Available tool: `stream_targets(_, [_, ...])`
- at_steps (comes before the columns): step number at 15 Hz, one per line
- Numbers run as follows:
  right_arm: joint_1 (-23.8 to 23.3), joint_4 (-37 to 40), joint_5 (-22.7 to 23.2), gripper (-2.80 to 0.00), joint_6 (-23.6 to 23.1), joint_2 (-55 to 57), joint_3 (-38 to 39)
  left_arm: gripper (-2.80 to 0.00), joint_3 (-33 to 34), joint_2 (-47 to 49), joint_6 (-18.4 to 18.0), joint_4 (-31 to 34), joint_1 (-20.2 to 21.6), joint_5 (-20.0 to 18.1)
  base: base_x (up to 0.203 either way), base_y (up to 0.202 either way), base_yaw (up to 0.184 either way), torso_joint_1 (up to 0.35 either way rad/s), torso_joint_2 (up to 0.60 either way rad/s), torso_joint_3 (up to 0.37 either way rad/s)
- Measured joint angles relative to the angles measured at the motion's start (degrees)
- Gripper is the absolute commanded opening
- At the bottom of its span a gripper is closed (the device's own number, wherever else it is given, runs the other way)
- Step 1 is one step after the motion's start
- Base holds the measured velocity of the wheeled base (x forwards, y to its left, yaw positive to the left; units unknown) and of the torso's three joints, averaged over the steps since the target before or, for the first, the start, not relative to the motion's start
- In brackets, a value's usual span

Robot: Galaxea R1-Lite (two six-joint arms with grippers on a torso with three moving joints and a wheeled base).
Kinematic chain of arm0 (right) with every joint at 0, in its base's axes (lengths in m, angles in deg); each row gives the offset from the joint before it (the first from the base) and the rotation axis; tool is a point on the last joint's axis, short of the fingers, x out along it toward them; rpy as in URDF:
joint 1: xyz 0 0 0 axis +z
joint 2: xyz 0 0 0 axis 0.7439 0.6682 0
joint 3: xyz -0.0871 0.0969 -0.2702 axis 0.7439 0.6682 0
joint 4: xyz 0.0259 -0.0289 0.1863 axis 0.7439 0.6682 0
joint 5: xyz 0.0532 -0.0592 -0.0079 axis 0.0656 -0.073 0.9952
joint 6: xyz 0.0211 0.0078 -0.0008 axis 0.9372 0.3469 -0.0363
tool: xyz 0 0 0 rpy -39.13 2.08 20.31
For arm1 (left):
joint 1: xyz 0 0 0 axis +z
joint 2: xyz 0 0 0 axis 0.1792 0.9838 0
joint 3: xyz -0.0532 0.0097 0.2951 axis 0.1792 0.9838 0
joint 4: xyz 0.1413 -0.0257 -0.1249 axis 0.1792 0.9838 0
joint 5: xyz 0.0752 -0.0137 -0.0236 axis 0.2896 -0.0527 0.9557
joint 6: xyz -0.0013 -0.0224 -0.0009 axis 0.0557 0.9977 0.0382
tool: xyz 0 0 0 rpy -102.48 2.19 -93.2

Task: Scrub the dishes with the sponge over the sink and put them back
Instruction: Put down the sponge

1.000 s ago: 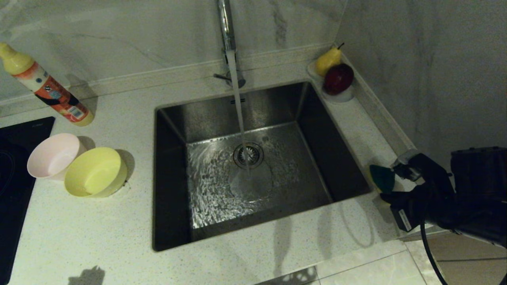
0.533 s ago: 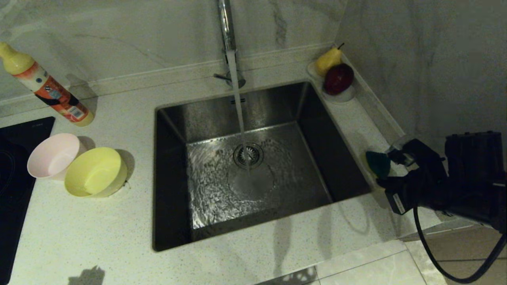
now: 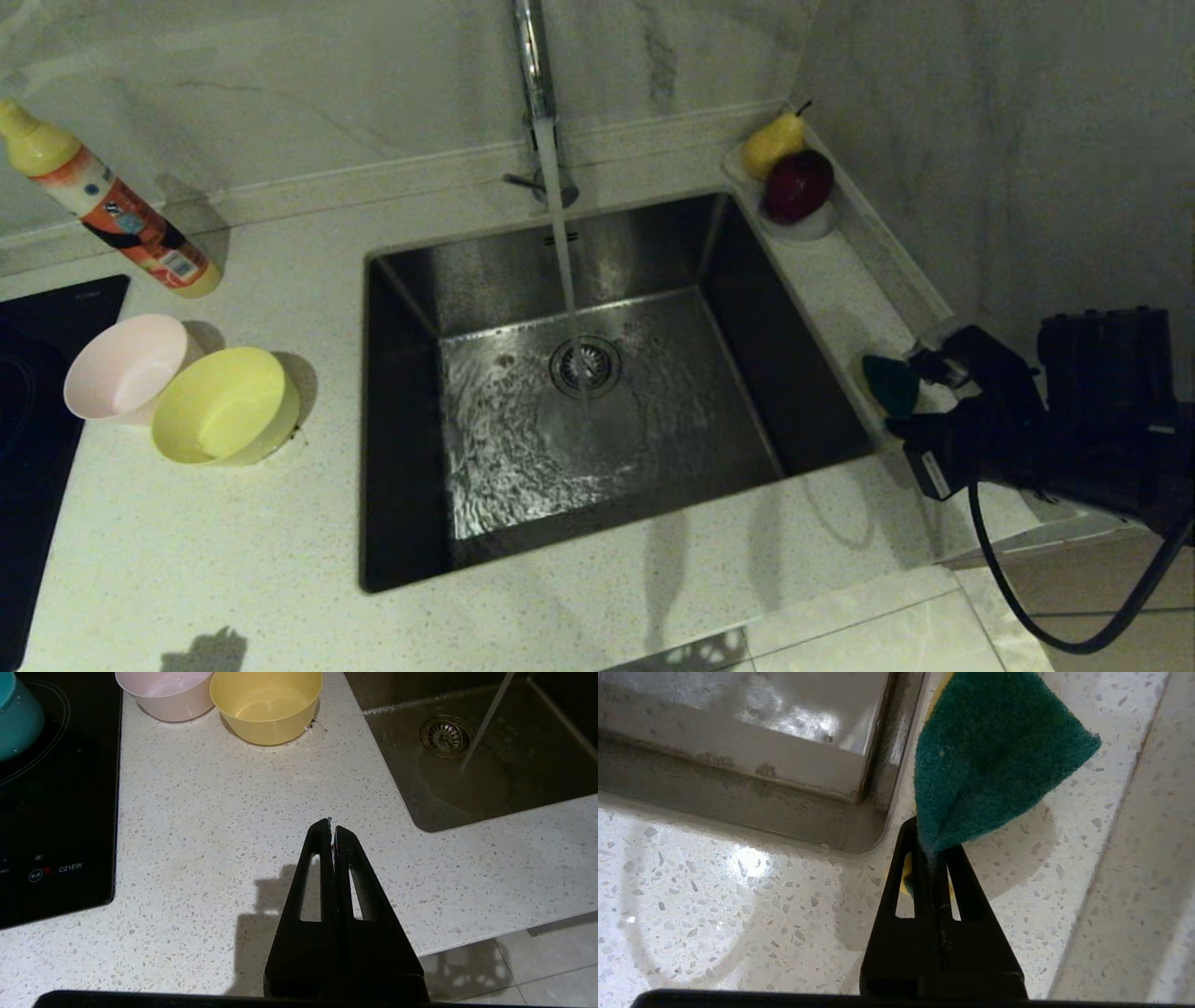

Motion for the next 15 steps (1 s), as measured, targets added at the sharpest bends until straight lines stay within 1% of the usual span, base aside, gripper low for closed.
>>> stream_targets(3, [0.0, -0.11, 0.01, -2.8, -0.01, 0.26, -0.05, -2.8, 0.0, 0.0, -0.01, 0.0, 0.0, 0.0, 0.0, 0.0, 0.0, 0.0, 0.0, 0.0])
stream_targets(4, [0.0, -0.08, 0.01, -1.44, -0.03, 0.3, -0.05, -2.8, 0.0, 0.0, 0.0, 0.01, 0.0, 0.0, 0.0, 0.0, 0.0, 0.0, 0.0, 0.0])
stream_targets(5, [0.0, -0.06, -0.01, 0.0, -0.06, 0.3, -0.11, -2.8, 0.0, 0.0, 0.0, 0.0, 0.0, 0.0, 0.0, 0.0, 0.0, 0.0, 0.0, 0.0])
stream_targets(15, [0.0, 0.18, -0.06, 0.0, 0.32, -0.24, -0.46, -2.8, 0.0, 0.01, 0.0, 0.01, 0.0, 0.02, 0.0, 0.0, 0.0, 0.0, 0.0, 0.0])
